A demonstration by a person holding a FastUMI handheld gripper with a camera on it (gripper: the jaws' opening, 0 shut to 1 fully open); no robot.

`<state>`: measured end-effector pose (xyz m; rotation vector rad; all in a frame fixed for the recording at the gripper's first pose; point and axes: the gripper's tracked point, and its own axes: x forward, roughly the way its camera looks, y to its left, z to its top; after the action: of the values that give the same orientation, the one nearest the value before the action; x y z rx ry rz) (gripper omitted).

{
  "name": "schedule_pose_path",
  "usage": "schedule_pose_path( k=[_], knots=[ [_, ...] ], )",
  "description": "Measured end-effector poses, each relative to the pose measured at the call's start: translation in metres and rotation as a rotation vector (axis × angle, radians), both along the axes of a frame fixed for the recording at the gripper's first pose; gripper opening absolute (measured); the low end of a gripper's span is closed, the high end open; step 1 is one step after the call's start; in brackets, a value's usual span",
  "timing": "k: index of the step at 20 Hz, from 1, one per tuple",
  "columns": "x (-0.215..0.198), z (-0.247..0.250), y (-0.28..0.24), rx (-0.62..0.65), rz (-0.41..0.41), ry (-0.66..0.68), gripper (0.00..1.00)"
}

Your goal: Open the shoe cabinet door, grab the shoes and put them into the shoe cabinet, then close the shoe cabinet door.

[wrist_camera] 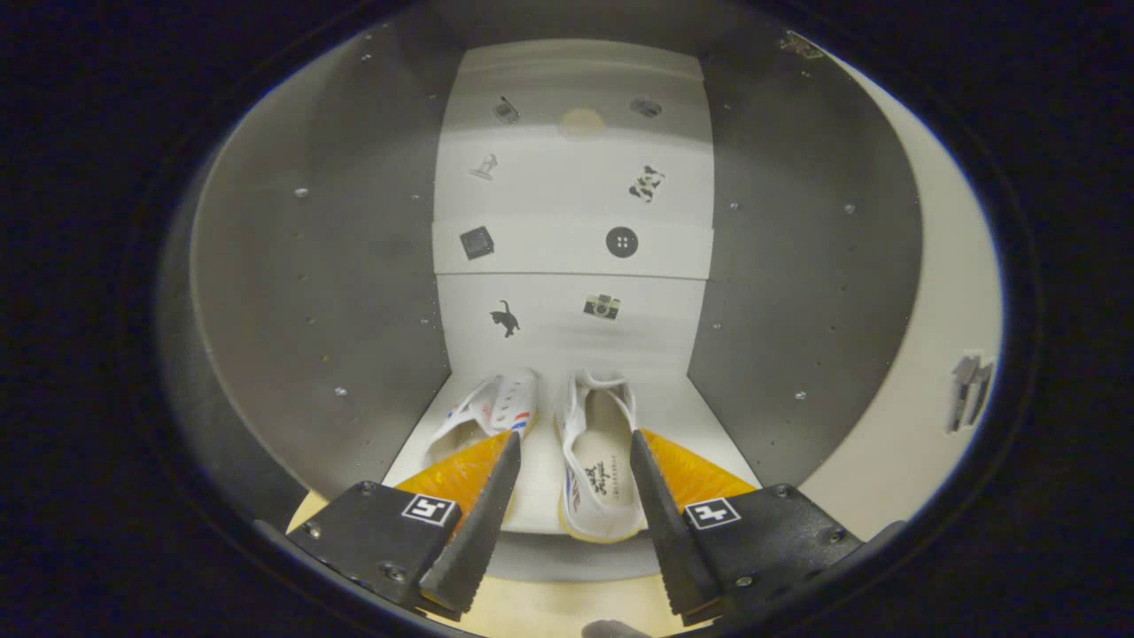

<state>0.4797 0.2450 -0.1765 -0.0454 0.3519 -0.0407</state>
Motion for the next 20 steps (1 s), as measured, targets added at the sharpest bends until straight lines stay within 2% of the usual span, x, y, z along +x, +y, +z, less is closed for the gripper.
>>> schedule_pose_path(
  k=[4,7,11,15,20],
  knots=[
    [-0.072,0.025,0.005,-0.015,0.022,-0.056,0.8],
    [-0.139,0.046,0.009,-0.04,0.033,-0.118,0.8],
    [-0.229,0.071,0.008,-0.013,0.024,-0.193,0.8],
    [-0.305,0.09,-0.008,0.003,0.014,-0.245,1.0],
    [-0.389,0.112,-0.055,0.022,-0.025,-0.296,1.0]
  ],
)
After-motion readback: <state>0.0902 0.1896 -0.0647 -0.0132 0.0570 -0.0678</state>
